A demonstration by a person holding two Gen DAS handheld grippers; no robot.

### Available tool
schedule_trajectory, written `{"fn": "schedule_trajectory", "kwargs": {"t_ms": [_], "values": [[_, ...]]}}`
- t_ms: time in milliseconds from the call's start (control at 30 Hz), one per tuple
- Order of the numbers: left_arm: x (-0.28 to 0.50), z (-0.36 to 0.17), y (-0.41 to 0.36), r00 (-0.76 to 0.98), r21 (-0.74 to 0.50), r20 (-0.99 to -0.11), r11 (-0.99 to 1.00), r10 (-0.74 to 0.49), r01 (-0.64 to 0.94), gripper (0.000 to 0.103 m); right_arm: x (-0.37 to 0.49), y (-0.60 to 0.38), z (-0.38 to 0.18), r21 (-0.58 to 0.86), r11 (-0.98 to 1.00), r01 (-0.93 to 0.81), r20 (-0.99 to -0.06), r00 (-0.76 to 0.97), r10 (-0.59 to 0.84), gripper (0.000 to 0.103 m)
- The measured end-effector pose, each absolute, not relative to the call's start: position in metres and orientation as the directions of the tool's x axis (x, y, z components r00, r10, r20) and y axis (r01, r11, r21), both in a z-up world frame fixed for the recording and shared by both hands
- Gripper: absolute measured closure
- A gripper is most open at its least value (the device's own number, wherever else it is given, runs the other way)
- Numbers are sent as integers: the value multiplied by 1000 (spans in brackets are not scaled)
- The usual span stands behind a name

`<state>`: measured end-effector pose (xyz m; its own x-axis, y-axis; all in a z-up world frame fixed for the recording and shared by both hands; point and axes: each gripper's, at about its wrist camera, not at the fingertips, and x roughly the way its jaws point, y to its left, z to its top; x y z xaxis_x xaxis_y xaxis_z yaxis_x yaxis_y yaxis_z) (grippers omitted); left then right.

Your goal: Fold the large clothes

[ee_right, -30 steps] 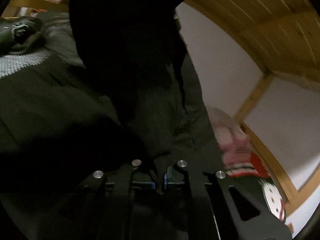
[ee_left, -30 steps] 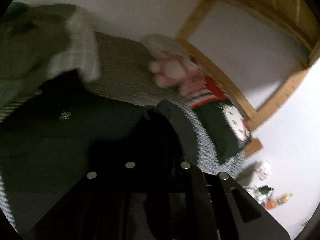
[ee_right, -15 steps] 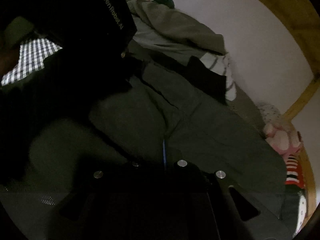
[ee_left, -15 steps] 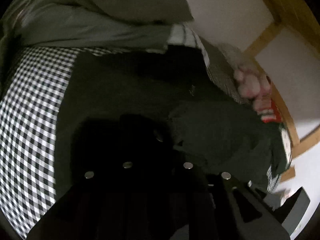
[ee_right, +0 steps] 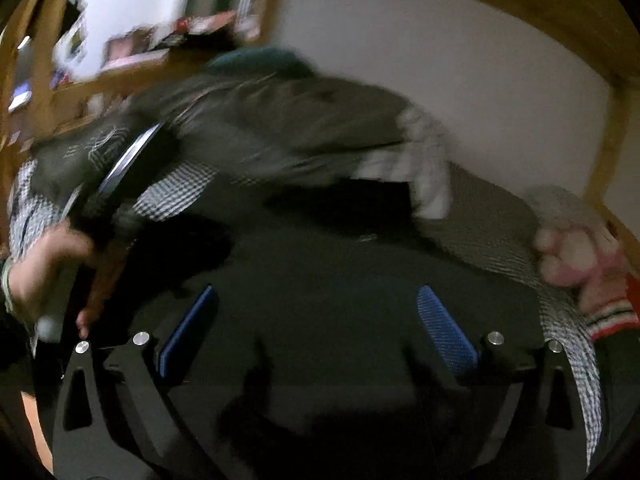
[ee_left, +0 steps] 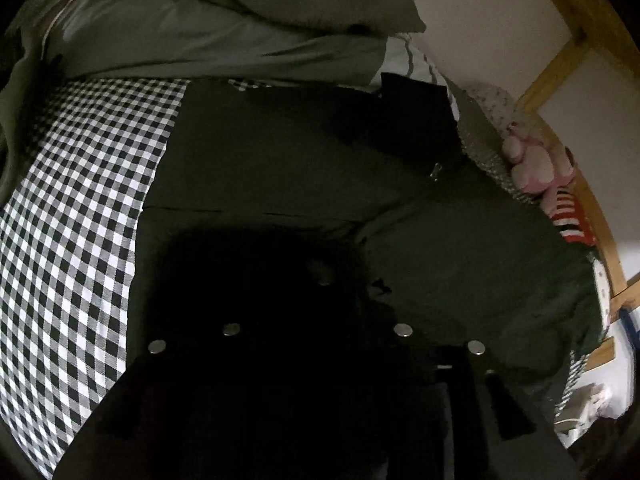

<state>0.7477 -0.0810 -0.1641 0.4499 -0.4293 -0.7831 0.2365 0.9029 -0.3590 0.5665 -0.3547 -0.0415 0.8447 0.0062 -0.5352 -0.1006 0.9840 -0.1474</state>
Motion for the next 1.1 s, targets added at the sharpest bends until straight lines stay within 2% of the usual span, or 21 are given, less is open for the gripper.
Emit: {"fn": "schedule_trajectory", "kwargs": {"t_ms": [33, 100, 167, 200, 267, 300, 333, 433, 567, 600, 733, 767, 833, 967, 1067, 1100], "values": [[749, -166, -82, 453, -357, -783, 904, -426, 234, 69, 577, -379, -41, -158, 987, -8, -538, 839, -79, 4], [748, -168, -81, 460, -368, -779, 904, -427, 216, 68, 602, -423, -58, -108, 987, 116, -632, 759, -158, 4], [745, -164, -77, 472, -389, -769, 902, -431, 189, 61, 629, -457, -98, -8, 989, 147, -764, 637, -101, 4], [739, -155, -65, 498, -392, -758, 904, -422, 169, 57, 638, -462, -118, -10, 989, 145, -807, 583, -94, 4], [731, -132, -59, 559, -389, -720, 906, -411, 165, 34, 642, -447, -150, -130, 987, 97, -811, 562, -162, 4], [723, -115, -58, 594, -386, -690, 905, -413, 181, 30, 643, -442, -155, -152, 982, 110, -803, 566, -187, 4], [717, -102, -61, 617, -362, -680, 913, -397, 187, 20, 644, -440, -156, -149, 980, 130, -805, 560, -197, 4], [697, -79, -84, 674, -253, -664, 946, -323, 204, 20, 652, -438, -160, -155, 977, 144, -808, 551, -209, 4], [673, -56, -101, 740, -97, -634, 972, -225, 213, 14, 665, -444, -163, -133, 981, 142, -819, 542, -189, 4], [671, -48, -97, 750, -111, -621, 973, -228, 203, 14, 664, -443, -163, -132, 981, 142, -820, 541, -189, 4], [660, -32, -82, 760, -363, -521, 907, -388, 214, 6, 655, -441, -165, -135, 979, 151, -815, 546, -196, 4], [663, -36, -91, 755, -371, -520, 902, -399, 221, 6, 656, -441, -165, -134, 979, 152, -813, 548, -196, 4], [679, -62, -130, 721, -310, -569, 915, -395, 257, 6, 654, -441, -166, -131, 979, 155, -808, 556, -196, 4], [725, -162, -191, 606, -40, -773, 968, -187, 247, 6, 647, -441, -163, -124, 979, 160, -789, 583, -195, 4], [718, -182, -199, 690, 58, -712, 967, -134, 247, 6, 630, -447, -143, -64, 985, 158, -763, 628, -150, 4], [718, -184, -200, 694, 71, -709, 967, -124, 246, 6, 621, -448, -130, -89, 979, 185, -729, 657, -191, 4]]}}
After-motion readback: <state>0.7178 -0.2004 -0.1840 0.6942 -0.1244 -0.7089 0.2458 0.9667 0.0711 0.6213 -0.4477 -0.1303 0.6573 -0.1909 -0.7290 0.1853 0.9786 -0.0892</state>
